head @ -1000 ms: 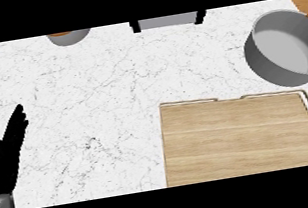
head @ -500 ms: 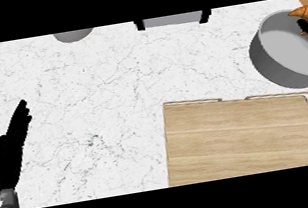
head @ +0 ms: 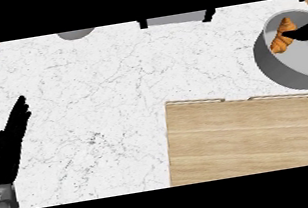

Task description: Pick the croissant from the tray and place it in the pot

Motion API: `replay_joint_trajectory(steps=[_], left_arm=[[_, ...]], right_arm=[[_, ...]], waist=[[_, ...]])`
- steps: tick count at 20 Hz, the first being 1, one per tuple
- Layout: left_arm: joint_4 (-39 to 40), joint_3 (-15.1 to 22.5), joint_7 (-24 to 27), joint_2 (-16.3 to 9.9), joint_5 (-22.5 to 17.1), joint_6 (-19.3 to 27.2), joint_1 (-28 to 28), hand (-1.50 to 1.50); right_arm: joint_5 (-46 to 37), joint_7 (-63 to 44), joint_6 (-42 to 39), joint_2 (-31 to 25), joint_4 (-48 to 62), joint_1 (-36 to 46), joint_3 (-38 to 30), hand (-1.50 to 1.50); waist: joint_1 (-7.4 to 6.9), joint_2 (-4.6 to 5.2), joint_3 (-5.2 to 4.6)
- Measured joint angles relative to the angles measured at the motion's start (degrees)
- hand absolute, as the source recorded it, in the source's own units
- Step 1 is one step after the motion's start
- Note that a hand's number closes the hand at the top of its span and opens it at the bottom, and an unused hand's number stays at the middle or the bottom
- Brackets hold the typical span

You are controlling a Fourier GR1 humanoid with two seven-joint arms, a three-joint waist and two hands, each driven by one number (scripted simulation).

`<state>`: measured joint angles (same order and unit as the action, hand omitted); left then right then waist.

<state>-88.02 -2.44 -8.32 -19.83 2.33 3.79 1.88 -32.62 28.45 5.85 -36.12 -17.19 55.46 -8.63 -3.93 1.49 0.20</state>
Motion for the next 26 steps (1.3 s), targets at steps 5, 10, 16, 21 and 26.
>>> replay_joint_trajectory(steps=[5, 10, 16, 21, 26], left_arm=[[0.6, 0.43, 0.55, 0.96, 0.85, 0.54, 0.04, 0.0], [0.09, 0.54, 0.72, 1.26, 1.2, 0.7, -0.71, 0.0], [1.78, -0.53, 1.08, 1.3, 0.96, 0.5, -0.21, 0.0], [1.55, -1.38, 1.25, 0.8, 0.97, 0.06, -0.22, 0.0], [0.81, -1.85, 1.14, 0.99, 0.74, -0.29, -1.15, 0.0]], right_arm=[[2.17, 3.9, -1.18, 0.13, 3.58, 2.19, -2.88, -1.5], [10.21, 9.37, -4.38, -0.07, 3.94, 3.4, -10.68, -1.5], [16.43, 10.04, -13.05, -3.44, 6.12, 3.86, -16.51, -1.5], [18.65, 10.62, -21.37, -7.32, 7.74, 1.76, -18.41, -1.5], [20.69, 12.93, -28.6, -11.91, 8.29, -3.37, -20.13, -1.5]], waist=[[0.17, 0.03, 0.02], [0.75, -0.21, 0.06], [1.46, -0.42, -0.02], [1.65, -0.5, -0.03], [2.04, -0.64, -0.01]])
